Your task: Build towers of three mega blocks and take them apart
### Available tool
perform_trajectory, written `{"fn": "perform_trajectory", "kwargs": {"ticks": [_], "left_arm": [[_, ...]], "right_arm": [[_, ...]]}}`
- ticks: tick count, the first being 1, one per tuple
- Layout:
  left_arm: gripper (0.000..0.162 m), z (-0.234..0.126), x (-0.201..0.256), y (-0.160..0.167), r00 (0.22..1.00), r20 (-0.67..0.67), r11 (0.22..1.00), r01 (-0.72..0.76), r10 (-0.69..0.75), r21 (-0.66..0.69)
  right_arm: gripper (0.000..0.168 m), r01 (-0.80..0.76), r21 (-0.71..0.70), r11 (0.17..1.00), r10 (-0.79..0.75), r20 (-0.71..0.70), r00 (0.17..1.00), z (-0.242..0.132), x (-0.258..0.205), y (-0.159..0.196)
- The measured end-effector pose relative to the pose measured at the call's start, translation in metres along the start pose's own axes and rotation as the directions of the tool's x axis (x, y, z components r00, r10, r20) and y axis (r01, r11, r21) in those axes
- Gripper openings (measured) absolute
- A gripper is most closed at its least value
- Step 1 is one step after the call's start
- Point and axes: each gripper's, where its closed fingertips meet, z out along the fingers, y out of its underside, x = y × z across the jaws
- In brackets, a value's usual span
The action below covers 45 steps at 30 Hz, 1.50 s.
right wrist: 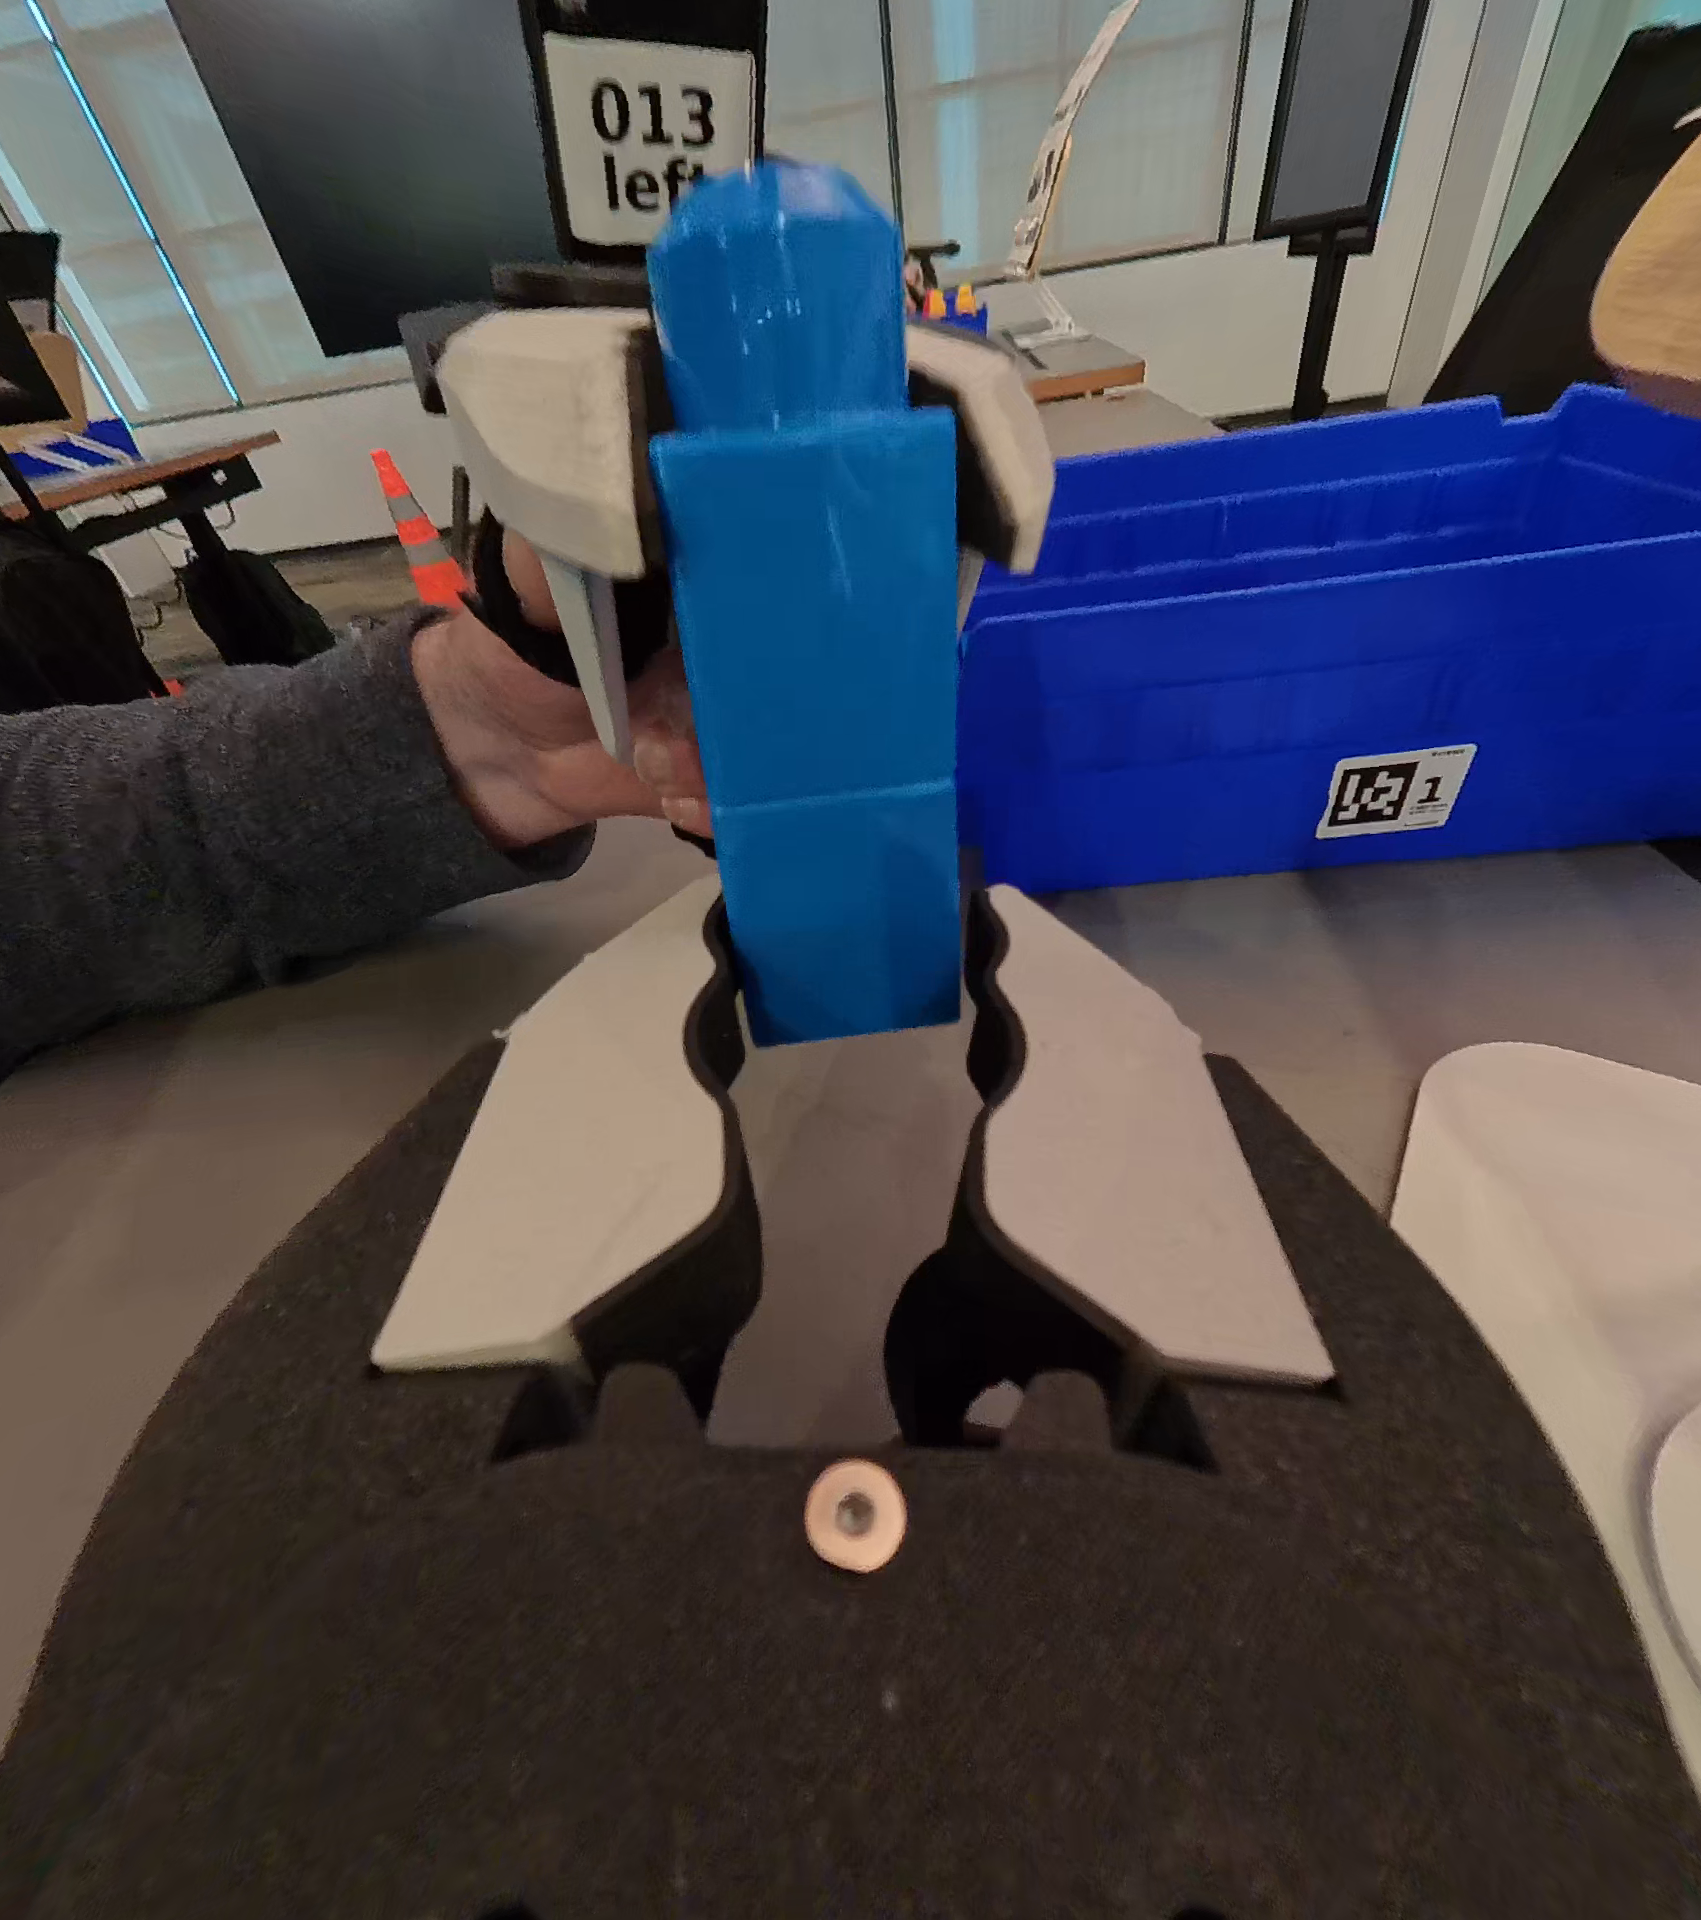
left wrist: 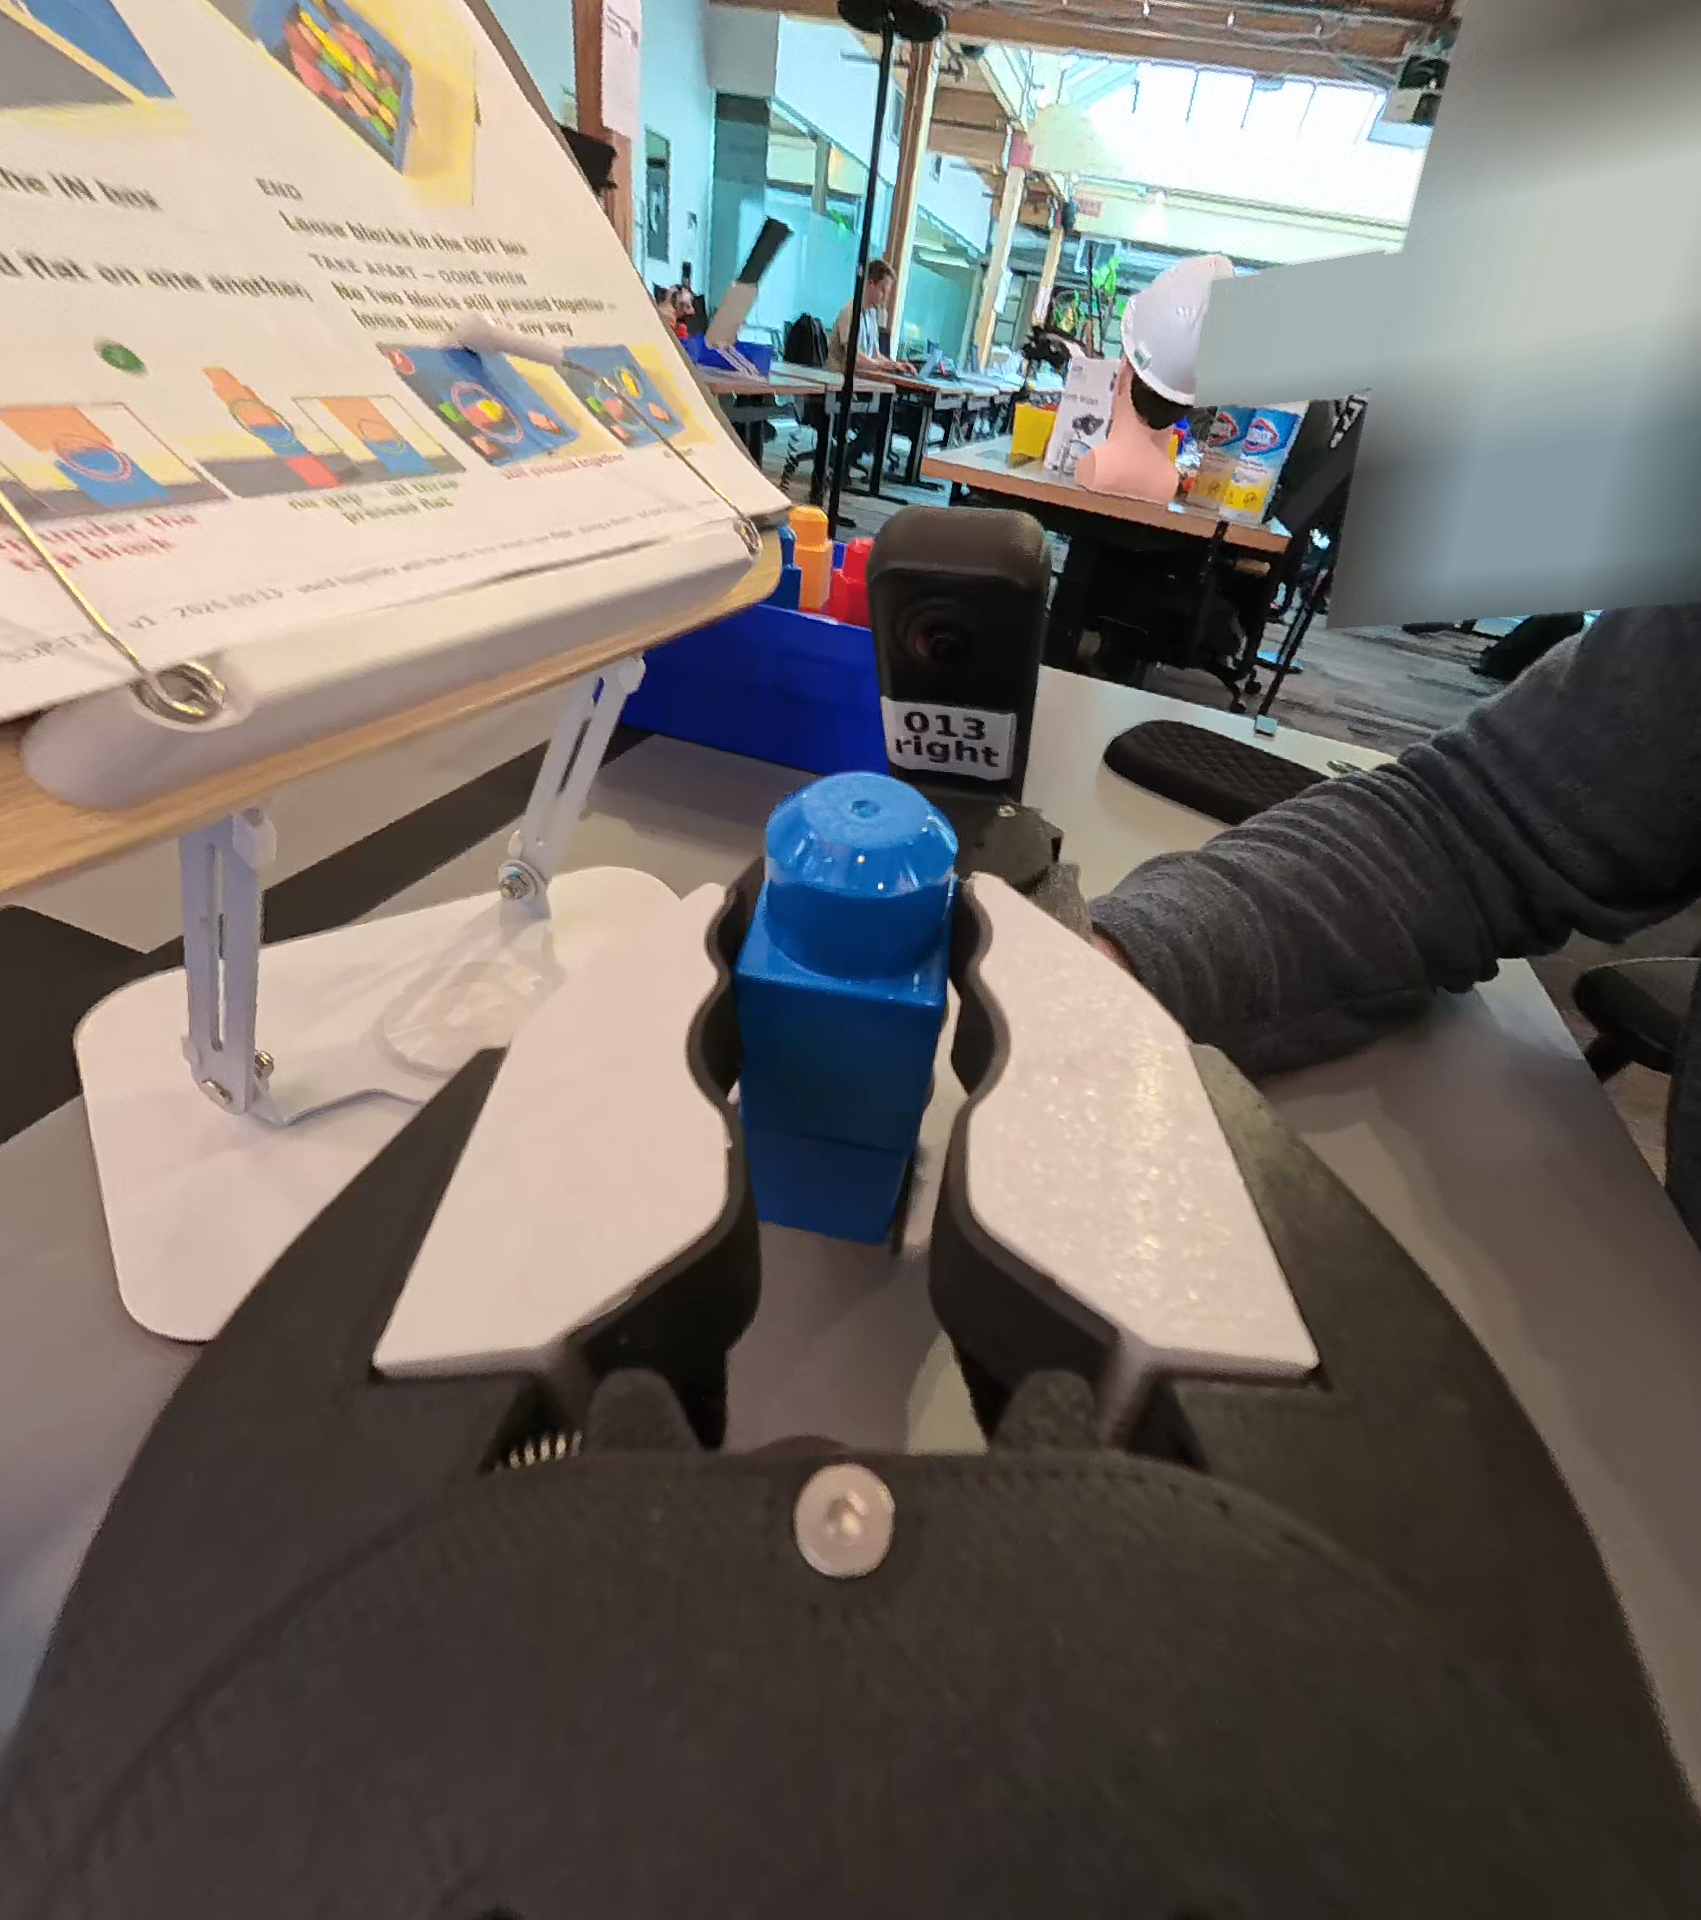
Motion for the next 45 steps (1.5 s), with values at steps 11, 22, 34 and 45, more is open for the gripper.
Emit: {"fn": "perform_trajectory", "kwargs": {"ticks": [11,22,34,45], "left_arm": [[0.044,0.002,-0.002,0.01,0.999,0.027,0.998,0.026,-0.025,-0.059],[0.042,-0.148,-0.111,-0.005,0.764,0.636,0.957,0.094,0.107,-0.274],[0.048,-0.15,-0.168,0.075,0.787,0.617,0.728,0.415,0.014,-0.545],[0.043,-0.136,-0.191,0.135,0.784,0.62,0.383,0.565,0.027,-0.731]], "right_arm": [[0.036,0.013,0.001,1.0,-0.013,0.026,1.0,0.001,-0.006,0.0],[0.036,-0.021,0.023,1.0,0.02,0.032,0.999,-0.002,-0.002,-0.003],[0.036,-0.016,0.013,1.0,0.016,0.036,0.999,-0.002,-0.003,-0.002],[0.036,-0.016,0.014,1.0,0.016,0.034,0.999,-0.002,-0.003,-0.002]]}}
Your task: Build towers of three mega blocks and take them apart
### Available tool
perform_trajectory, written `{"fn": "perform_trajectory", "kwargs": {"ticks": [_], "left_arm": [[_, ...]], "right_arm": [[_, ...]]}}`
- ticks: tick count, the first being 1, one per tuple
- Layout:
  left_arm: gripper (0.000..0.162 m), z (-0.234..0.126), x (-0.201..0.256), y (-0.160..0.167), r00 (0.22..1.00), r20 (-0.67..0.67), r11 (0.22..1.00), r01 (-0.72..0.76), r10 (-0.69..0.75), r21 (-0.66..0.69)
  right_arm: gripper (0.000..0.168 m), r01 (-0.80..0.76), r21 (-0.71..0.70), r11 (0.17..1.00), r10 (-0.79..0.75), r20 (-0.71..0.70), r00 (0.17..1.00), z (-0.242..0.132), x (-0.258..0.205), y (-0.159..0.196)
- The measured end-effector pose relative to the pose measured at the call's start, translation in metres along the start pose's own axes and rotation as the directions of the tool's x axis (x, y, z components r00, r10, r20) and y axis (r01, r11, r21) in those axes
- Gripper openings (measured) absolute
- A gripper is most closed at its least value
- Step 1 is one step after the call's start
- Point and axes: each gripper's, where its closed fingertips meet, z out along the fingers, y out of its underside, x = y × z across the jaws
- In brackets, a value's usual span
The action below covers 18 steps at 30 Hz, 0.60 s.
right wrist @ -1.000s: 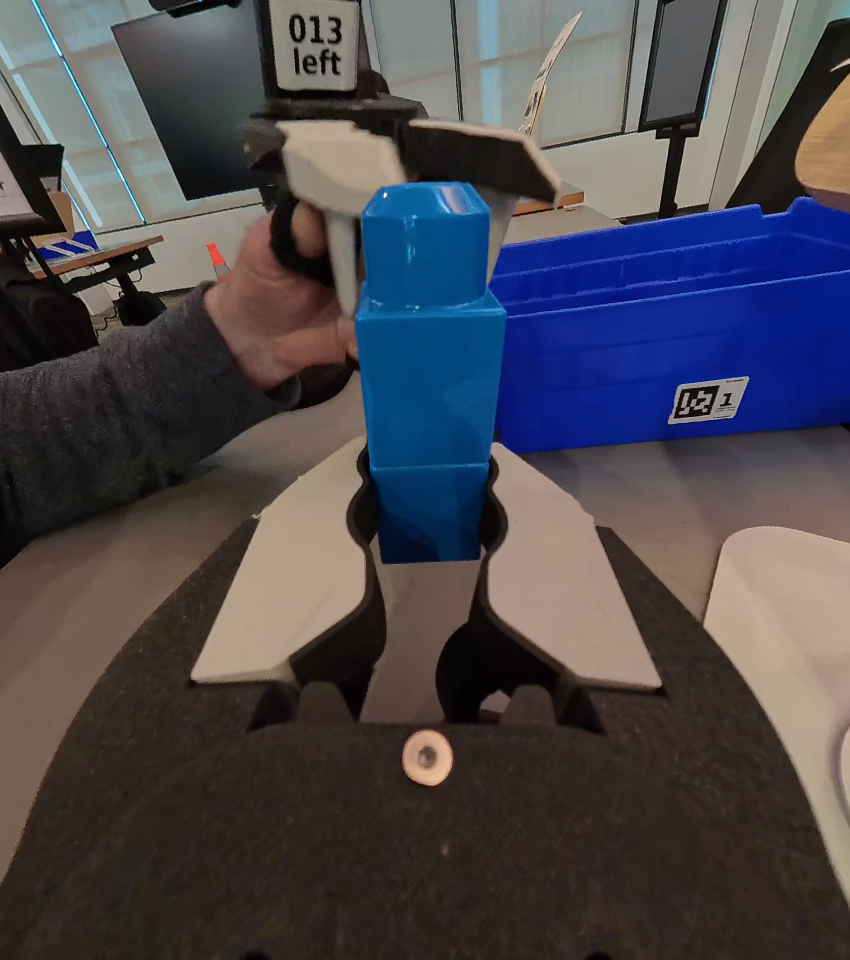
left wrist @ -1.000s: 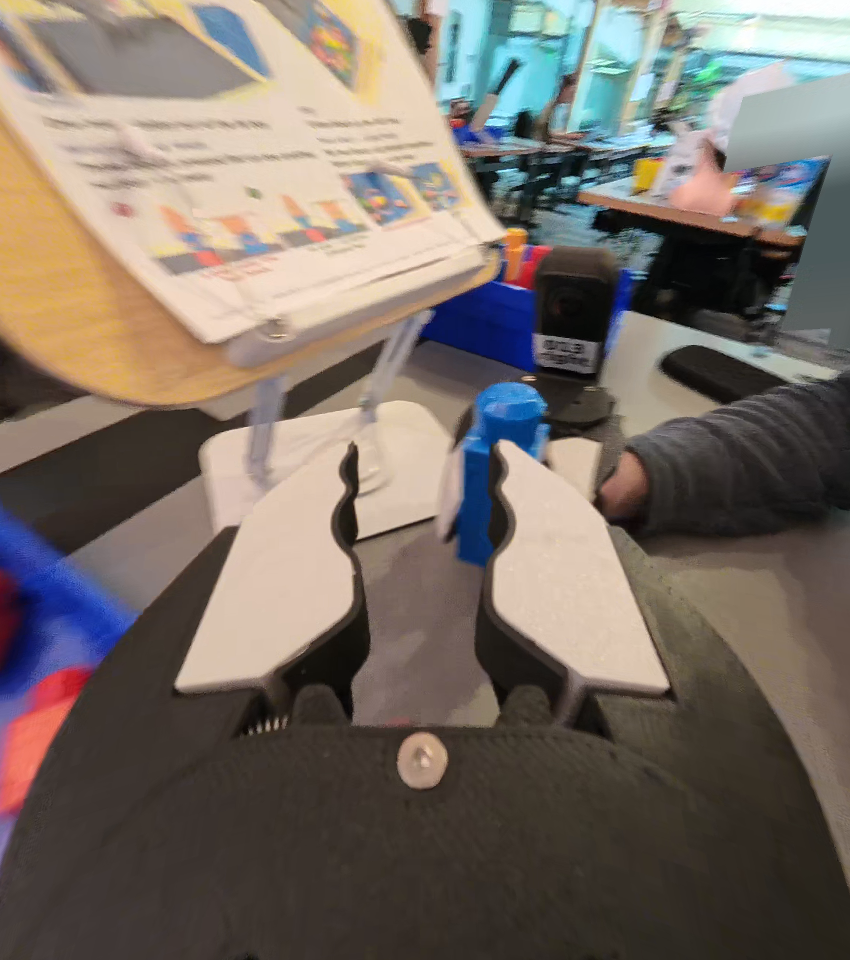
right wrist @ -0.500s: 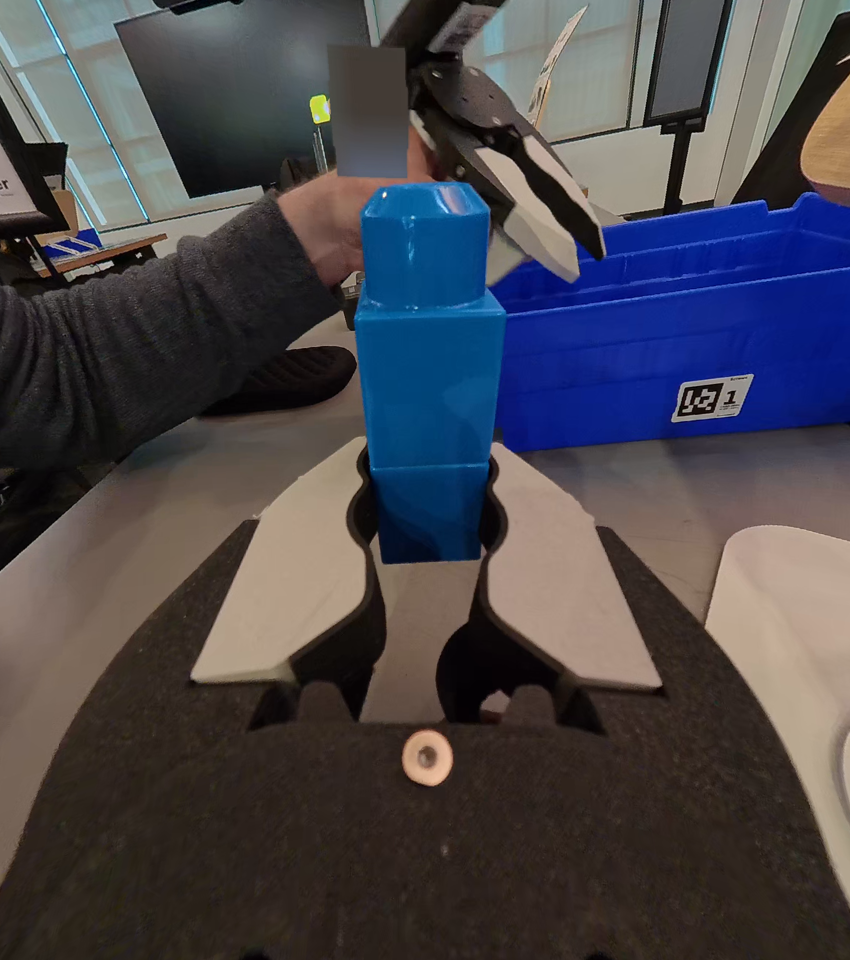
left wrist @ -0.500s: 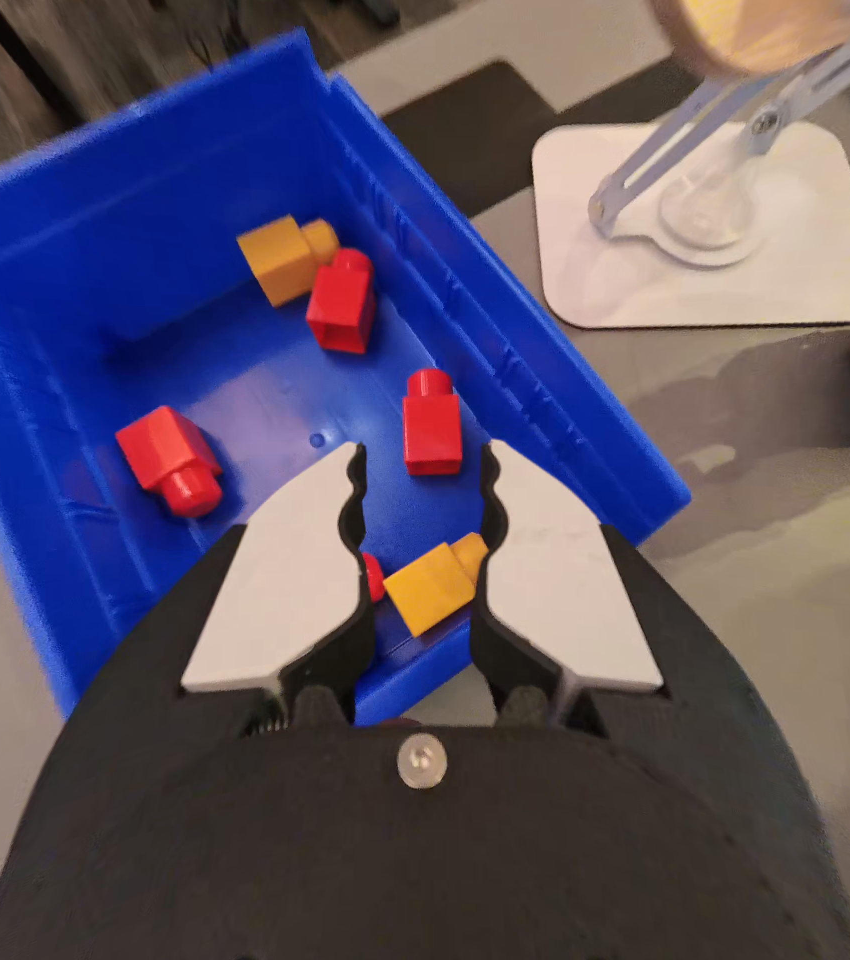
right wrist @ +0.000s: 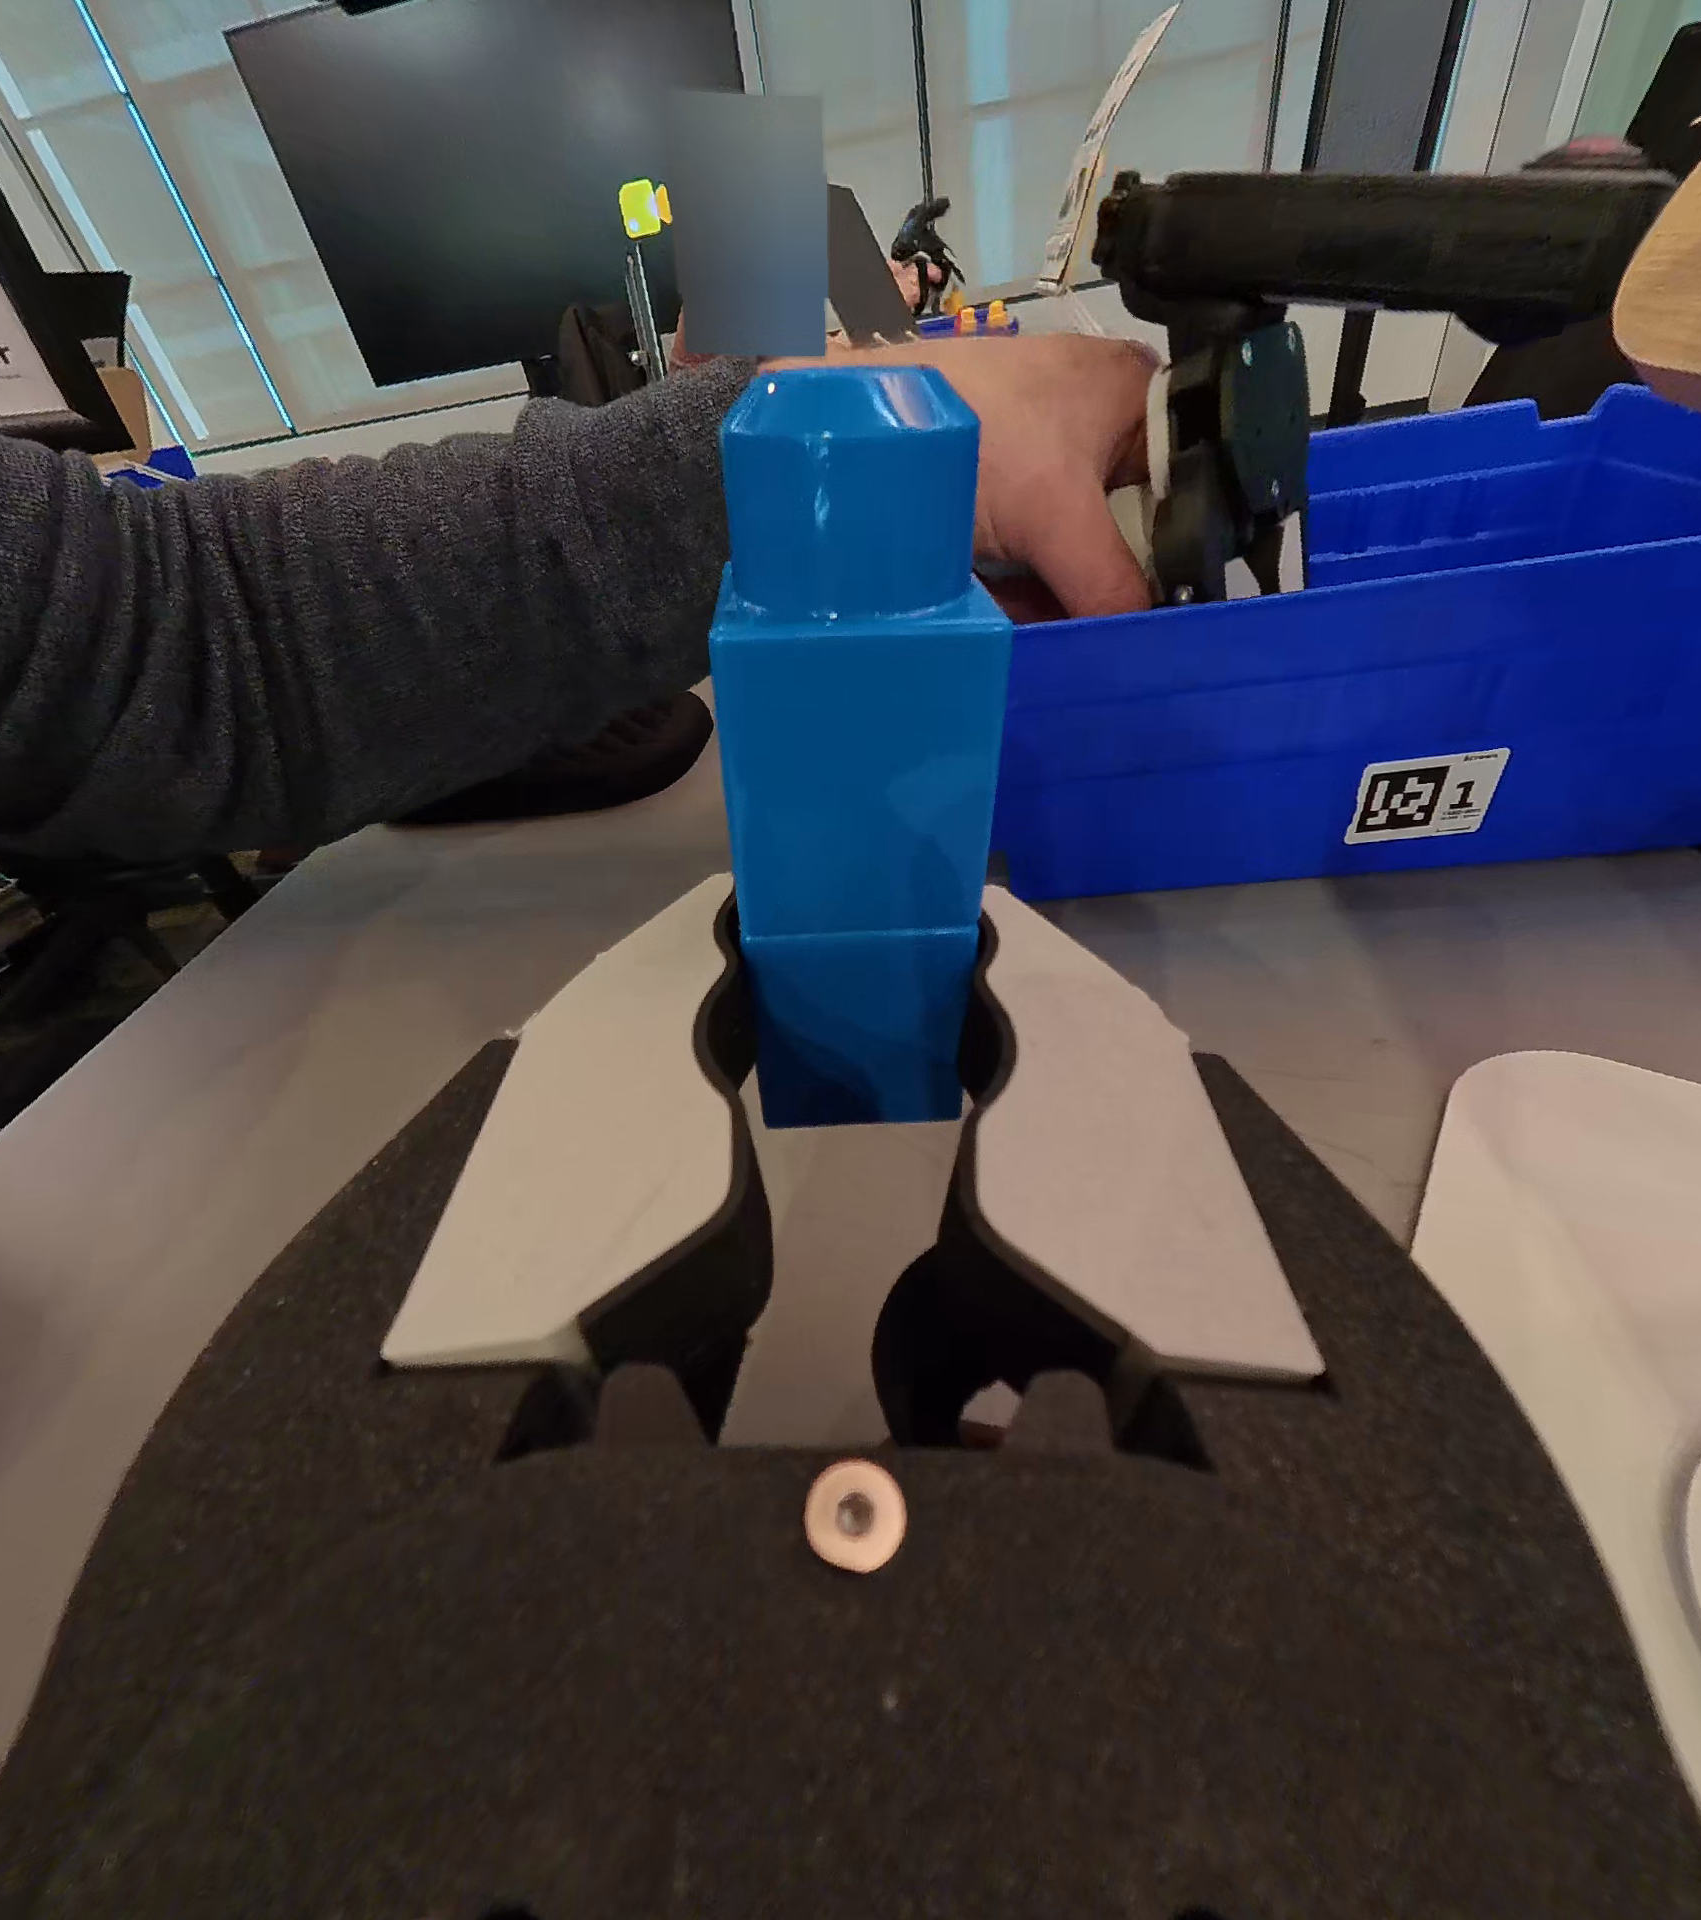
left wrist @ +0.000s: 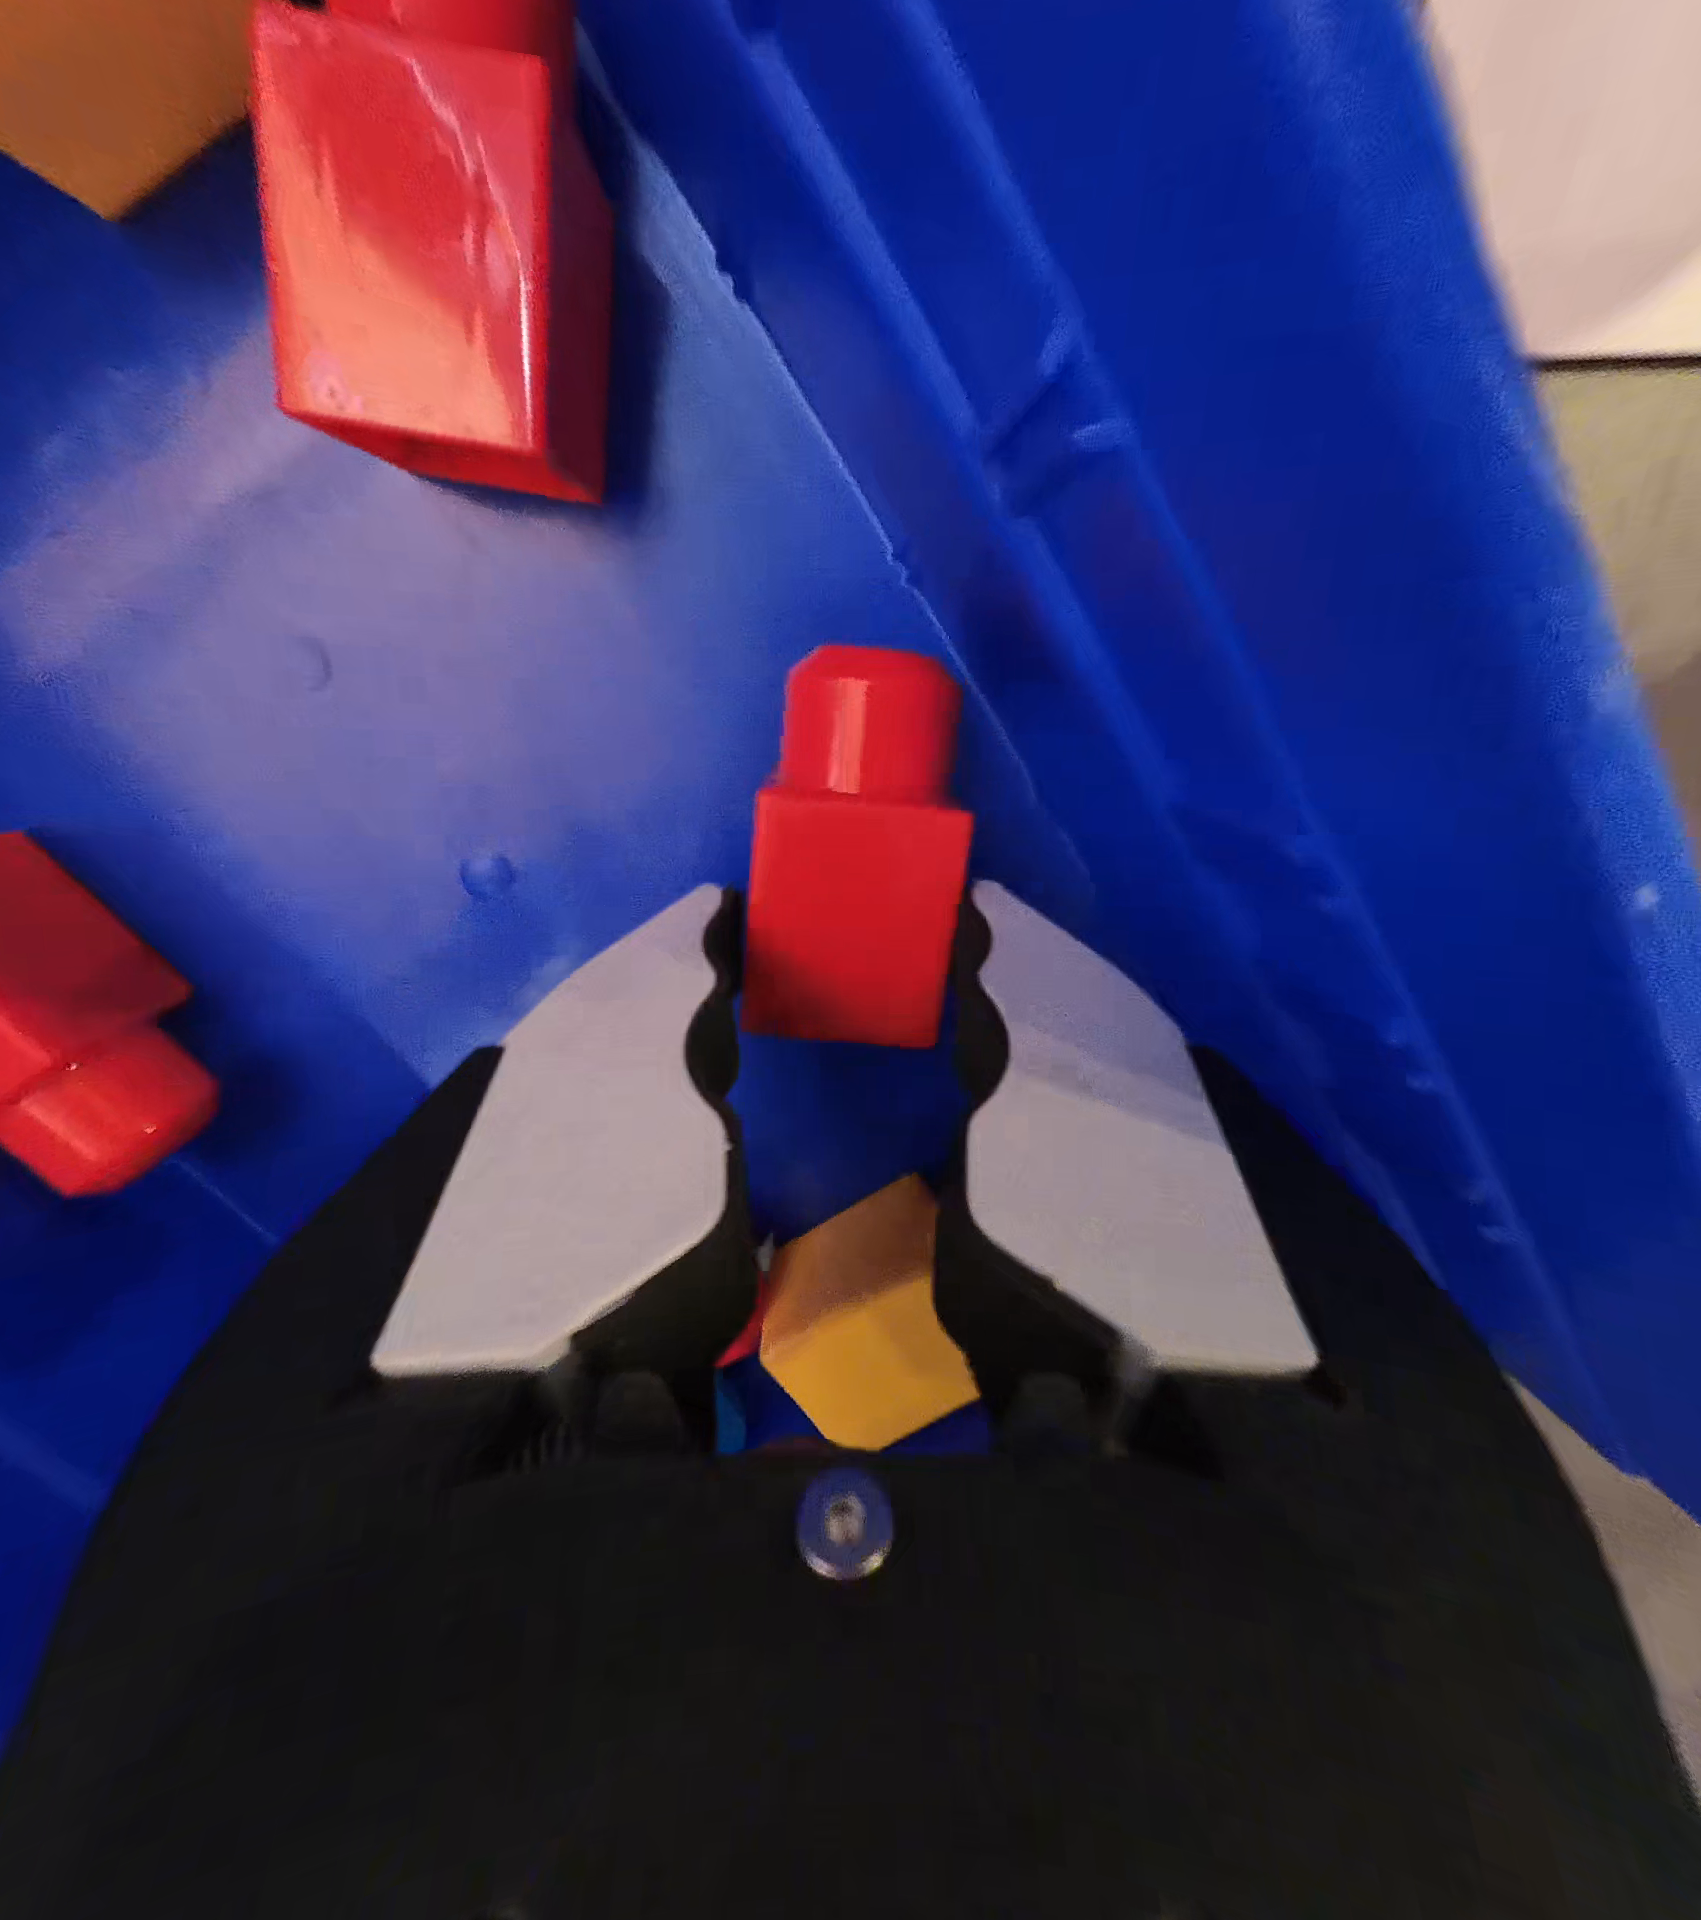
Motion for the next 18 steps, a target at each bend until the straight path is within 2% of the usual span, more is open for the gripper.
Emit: {"fn": "perform_trajectory", "kwargs": {"ticks": [4,6,8,10,13,15,18], "left_arm": [[0.037,-0.003,-0.013,-0.003,0.997,0.072,0.999,0.003,-0.006,0.048],[0.037,-0.015,-0.011,-0.008,0.998,0.024,0.983,0.052,-0.057,0.174],[0.037,-0.04,-0.01,-0.013,0.994,-0.034,0.935,0.108,-0.103,0.339],[0.037,-0.077,0.006,-0.023,0.987,-0.144,0.819,0.143,-0.075,0.556],[0.036,-0.134,0.037,-0.025,0.957,-0.29,0.61,0.219,0.018,0.761],[0.036,-0.162,0.066,-0.025,0.931,-0.345,0.475,0.251,0.121,0.843],[0.036,-0.18,0.116,-0.029,0.892,-0.366,0.334,0.27,0.268,0.903]], "right_arm": [[0.036,0.002,0.0,1.0,-0.002,-0.003,1.0,0.0,0.0,0.0],[0.036,0.0,0.001,1.0,0.0,-0.006,1.0,0.0,0.001,0.0],[0.036,-0.001,0.001,1.0,0.001,-0.006,1.0,0.0,0.001,0.0],[0.036,-0.003,-0.002,1.0,0.003,-0.006,1.0,0.0,0.001,0.0],[0.036,-0.007,-0.007,1.0,0.007,-0.005,1.0,0.001,0.001,0.001],[0.036,-0.007,-0.012,1.0,0.007,-0.003,1.0,0.001,0.001,0.001],[0.036,-0.005,-0.018,1.0,0.004,-0.001,1.0,0.002,0.001,0.002]]}}
